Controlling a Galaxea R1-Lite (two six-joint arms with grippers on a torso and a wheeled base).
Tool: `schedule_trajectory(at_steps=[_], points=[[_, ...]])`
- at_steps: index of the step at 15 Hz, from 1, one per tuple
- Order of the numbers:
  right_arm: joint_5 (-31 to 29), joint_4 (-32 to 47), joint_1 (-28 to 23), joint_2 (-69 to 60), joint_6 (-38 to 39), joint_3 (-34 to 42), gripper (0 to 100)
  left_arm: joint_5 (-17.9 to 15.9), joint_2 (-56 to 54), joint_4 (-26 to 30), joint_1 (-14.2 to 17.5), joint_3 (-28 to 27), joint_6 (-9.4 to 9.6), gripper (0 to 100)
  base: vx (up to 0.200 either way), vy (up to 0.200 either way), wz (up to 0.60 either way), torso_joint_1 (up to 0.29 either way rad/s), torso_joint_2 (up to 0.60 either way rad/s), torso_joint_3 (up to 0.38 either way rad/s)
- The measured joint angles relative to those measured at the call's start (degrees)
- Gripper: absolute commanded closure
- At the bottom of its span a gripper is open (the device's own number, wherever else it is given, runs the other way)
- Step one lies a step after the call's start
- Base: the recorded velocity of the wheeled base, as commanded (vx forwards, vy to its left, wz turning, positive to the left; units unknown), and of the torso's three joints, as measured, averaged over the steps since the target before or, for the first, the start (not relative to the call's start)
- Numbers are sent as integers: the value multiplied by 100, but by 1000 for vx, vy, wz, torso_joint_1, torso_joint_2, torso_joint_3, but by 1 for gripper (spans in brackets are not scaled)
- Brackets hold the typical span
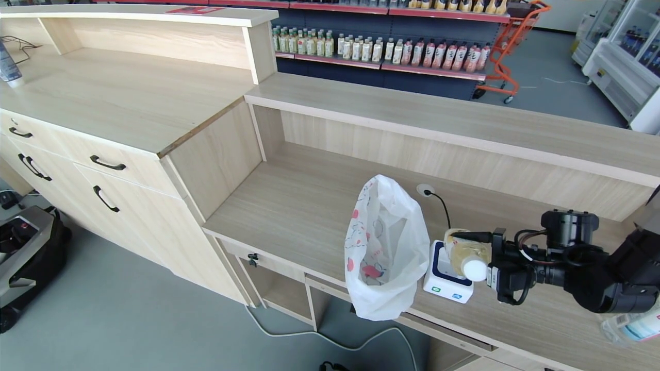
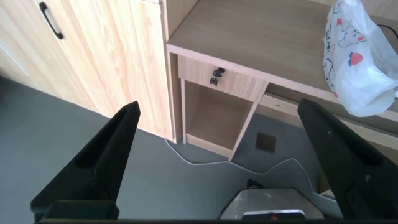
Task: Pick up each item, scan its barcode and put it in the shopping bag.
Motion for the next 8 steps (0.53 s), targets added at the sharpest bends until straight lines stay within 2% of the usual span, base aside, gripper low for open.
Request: schedule_trajectory(at_steps=[8], points=[[0,-71,59,247,63,-221,100,0,0,0,0,0,0,0,0,0,0,0,0,0]])
